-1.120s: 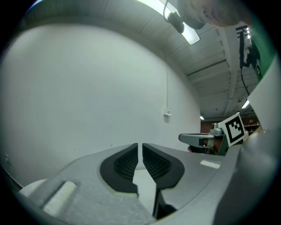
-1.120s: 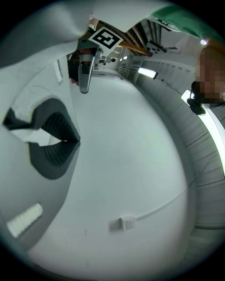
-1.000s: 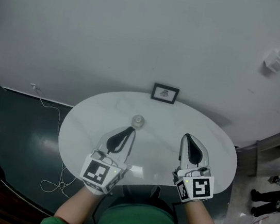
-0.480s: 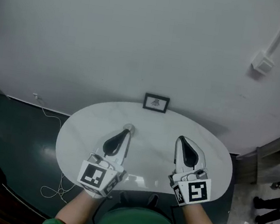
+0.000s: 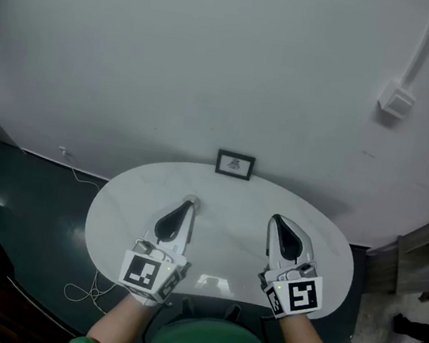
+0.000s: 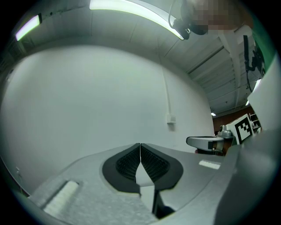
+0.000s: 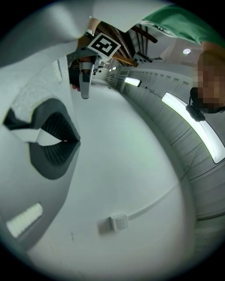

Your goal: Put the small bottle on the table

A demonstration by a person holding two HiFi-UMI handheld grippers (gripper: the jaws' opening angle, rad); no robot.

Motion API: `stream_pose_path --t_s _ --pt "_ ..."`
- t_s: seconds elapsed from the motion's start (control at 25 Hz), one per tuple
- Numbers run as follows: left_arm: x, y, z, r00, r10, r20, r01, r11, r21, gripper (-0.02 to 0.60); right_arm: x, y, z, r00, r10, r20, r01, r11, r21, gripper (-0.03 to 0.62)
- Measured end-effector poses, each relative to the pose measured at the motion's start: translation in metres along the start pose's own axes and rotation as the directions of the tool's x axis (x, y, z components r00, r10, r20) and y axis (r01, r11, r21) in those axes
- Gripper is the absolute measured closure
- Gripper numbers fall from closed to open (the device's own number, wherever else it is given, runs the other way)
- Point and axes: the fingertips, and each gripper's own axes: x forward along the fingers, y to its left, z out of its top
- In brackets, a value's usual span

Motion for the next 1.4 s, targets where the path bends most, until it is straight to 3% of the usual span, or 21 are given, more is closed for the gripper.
stream_pose_path --t_s 0.44,0.84,1.4 --pt "0.002 -0.015 0.007 0.998 0.037 0.051 -0.039 0.999 0.037 0.568 -0.004 -0.017 -0.002 0.999 0.046 0.012 -0.046 0.999 0.02 0.599" --pt "0.006 -0.024 -0.004 0.998 0.059 0.006 -0.059 0.998 0.02 0.568 -0.007 -0.026 -0.002 0.997 0.07 0.017 -0.07 0.997 0.027 0.599" --pt "0.016 -0.043 -0.003 0.997 0.082 0.012 -0.083 0.996 0.041 0.568 -0.013 -0.046 -0.008 0.995 0.094 0.017 -0.095 0.994 0.046 0.599"
